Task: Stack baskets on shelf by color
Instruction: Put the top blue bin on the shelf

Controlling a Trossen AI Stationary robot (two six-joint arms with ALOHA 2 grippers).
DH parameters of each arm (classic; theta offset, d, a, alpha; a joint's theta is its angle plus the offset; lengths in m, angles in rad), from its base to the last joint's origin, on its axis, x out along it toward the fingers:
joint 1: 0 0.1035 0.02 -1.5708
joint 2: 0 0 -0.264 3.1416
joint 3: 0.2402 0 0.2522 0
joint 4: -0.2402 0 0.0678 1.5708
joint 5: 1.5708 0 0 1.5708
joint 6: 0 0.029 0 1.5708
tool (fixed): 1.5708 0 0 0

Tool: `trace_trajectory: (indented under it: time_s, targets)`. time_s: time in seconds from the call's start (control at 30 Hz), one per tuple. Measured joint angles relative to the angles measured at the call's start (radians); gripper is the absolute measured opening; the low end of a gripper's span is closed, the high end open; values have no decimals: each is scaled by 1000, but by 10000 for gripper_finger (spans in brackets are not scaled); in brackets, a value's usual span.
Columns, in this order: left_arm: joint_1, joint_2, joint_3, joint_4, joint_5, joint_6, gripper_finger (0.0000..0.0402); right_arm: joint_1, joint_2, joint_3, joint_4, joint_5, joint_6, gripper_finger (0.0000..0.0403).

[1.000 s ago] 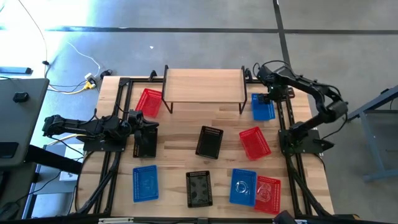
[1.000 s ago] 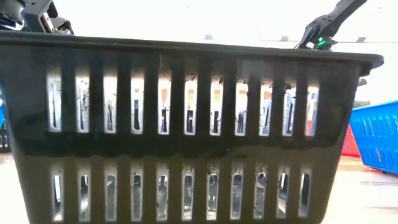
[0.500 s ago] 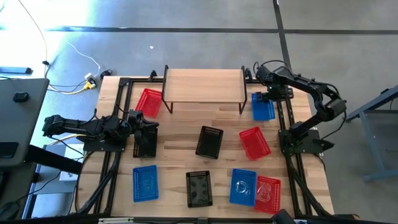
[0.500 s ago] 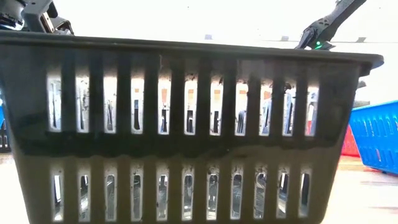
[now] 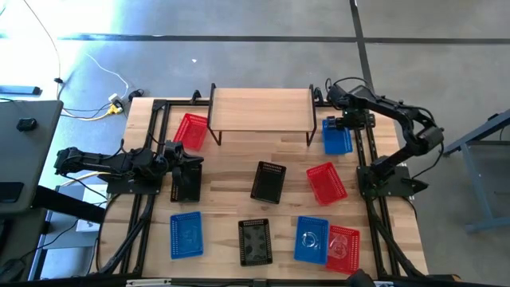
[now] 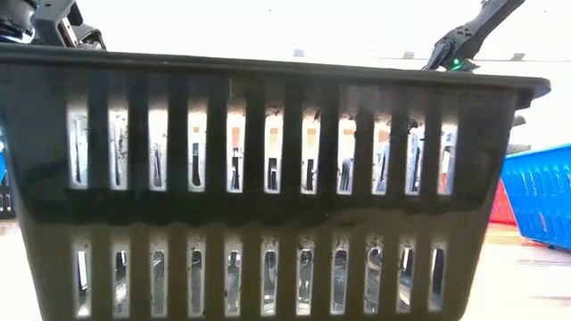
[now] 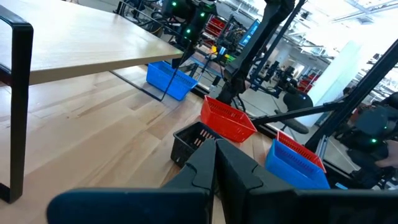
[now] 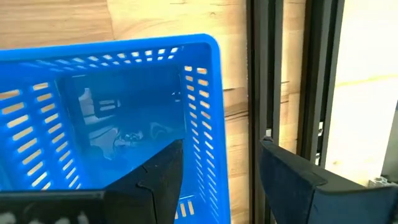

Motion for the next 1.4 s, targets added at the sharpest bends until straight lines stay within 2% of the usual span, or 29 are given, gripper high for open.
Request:
trace_trajectory:
  time_s: [0.8, 1.2, 1.3, 1.4]
  targets:
    - [0, 0, 0, 0, 0, 37, 3, 129, 0, -2, -106, 70, 99, 188]
    - [0, 0, 0, 0, 0, 35, 3, 164, 0, -204, -7, 11, 106, 186]
    - [0, 0, 0, 0, 0, 35, 3, 168, -1, -218, -5, 3, 104, 163]
    - [0, 0, 0, 0, 0, 35, 3, 168, -1, -215, -4, -14, 95, 112]
